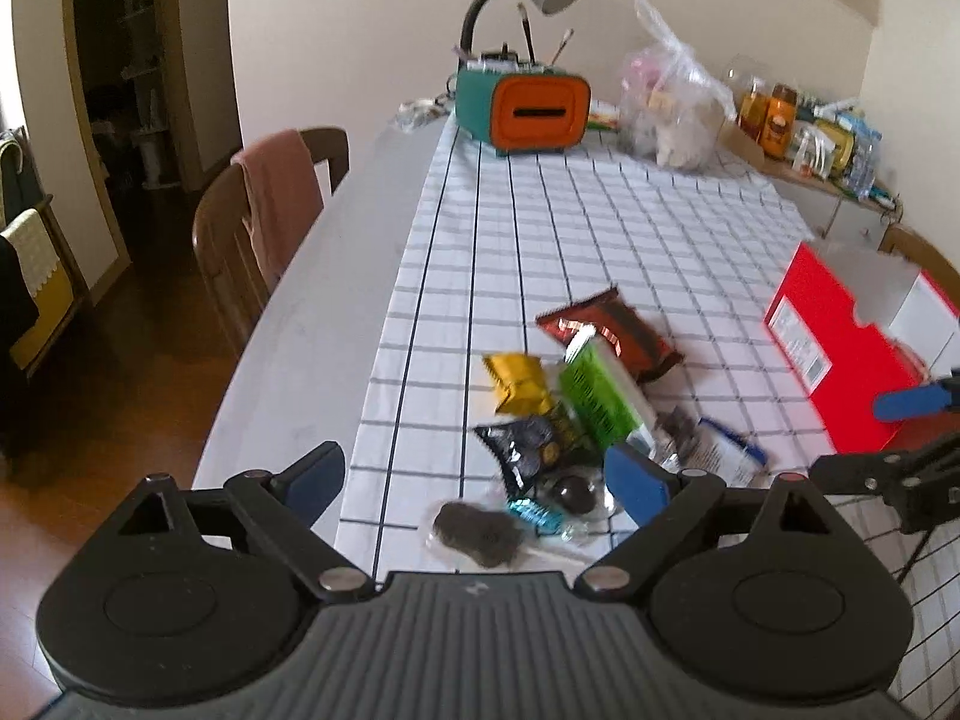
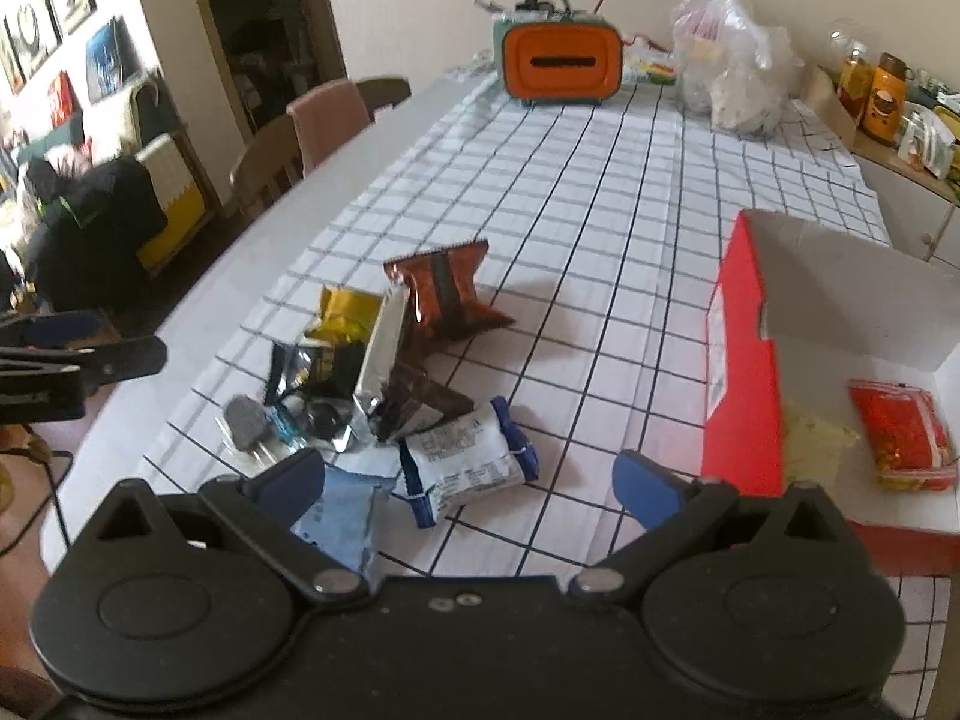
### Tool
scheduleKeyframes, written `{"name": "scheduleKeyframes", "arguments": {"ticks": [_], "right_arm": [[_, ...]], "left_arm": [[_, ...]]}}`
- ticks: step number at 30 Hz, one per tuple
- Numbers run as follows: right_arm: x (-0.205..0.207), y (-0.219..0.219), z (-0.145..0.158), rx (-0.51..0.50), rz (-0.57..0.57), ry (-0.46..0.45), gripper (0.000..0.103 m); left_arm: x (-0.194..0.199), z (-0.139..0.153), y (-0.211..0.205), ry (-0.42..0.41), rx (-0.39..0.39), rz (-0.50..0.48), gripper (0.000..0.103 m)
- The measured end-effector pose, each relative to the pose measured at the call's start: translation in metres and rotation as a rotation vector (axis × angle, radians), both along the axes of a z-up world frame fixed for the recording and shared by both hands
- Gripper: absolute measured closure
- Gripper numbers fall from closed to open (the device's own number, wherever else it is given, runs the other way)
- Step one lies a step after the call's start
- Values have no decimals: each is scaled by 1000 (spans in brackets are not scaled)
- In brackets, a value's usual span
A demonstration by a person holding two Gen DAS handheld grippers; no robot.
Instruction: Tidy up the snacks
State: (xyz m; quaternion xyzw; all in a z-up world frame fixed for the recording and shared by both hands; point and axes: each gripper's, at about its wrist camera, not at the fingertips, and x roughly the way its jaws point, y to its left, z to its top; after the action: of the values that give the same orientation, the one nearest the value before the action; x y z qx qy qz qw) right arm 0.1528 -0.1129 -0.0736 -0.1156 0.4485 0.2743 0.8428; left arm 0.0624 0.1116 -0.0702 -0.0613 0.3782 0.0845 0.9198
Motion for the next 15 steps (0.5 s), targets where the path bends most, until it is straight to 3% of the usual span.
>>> {"name": "scheduleKeyframes", "arguments": {"ticks": [15], "right_arm": [[46, 45, -81, -197, 138, 87, 13]], "left_arm": [[45, -41, 0, 108, 7, -139, 9]]}}
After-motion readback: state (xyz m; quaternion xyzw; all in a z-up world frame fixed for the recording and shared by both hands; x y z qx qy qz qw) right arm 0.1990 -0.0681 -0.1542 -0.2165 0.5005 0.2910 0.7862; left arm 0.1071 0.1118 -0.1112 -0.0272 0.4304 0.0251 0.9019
